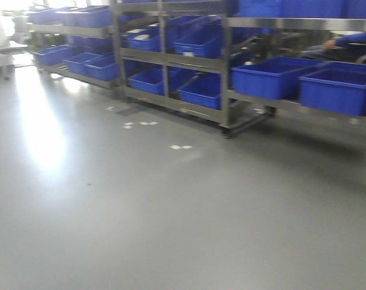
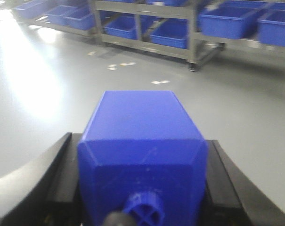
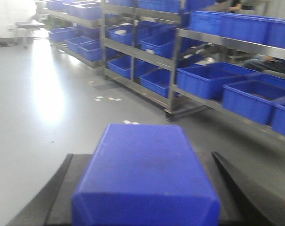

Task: Pick and sort blue part to right shelf
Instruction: 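Drive the base along the aisle to the shelf of blue bins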

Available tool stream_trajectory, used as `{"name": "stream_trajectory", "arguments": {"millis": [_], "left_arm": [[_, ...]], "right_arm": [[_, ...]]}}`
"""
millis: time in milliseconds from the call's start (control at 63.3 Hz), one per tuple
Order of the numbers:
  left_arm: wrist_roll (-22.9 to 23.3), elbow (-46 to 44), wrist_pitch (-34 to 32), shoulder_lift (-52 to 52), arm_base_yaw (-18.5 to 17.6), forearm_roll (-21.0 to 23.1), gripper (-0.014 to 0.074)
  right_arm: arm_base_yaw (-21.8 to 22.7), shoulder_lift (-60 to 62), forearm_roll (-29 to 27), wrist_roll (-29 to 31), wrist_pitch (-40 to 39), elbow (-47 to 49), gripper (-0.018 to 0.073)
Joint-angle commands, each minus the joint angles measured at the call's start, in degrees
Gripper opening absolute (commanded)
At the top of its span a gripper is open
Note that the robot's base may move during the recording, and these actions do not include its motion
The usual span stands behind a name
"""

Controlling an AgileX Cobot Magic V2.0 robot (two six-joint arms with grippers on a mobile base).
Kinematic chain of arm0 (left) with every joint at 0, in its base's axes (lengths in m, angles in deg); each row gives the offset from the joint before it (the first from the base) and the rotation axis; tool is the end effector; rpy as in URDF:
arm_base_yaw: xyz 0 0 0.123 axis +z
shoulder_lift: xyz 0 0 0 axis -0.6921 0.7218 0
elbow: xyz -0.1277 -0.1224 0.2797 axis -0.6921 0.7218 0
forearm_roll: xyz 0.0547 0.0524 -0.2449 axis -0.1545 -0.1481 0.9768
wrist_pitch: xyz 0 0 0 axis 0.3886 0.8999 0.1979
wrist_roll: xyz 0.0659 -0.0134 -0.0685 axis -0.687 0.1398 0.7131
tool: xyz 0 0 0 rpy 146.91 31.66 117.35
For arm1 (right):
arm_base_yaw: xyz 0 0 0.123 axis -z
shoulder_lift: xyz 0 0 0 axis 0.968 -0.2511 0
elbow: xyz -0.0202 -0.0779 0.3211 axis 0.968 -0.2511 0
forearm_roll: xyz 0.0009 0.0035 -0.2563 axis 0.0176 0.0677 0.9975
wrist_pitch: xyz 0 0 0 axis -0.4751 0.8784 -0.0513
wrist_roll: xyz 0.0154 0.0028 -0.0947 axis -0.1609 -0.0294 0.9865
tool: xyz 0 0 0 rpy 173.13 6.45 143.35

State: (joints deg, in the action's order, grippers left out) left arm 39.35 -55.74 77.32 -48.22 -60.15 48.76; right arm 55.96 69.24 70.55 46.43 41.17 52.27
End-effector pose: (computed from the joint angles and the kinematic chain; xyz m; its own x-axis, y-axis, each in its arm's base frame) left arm -0.0087 0.0228 0.2922 -0.1806 0.0653 -0.9814 0.0871 0.9949 0.0502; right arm -0.0107 -0.0237 0.2987 0.0067 -0.0375 -0.9993 -0.1426 0.9890 -0.0381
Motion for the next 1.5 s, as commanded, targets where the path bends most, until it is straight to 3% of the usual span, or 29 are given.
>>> {"name": "stream_trajectory", "arguments": {"millis": [0,1484], "left_arm": [[0.5,-1.6,-5.0,1.2,0.1,-0.8,0.0314],[0.5,-1.6,-5.0,1.2,0.1,-0.4,0.0314]], "right_arm": [[0.3,-1.3,1.6,0.5,-5.4,1.7,0.0248],[0.3,-1.3,1.6,0.5,-5.4,1.7,0.0248]]}}
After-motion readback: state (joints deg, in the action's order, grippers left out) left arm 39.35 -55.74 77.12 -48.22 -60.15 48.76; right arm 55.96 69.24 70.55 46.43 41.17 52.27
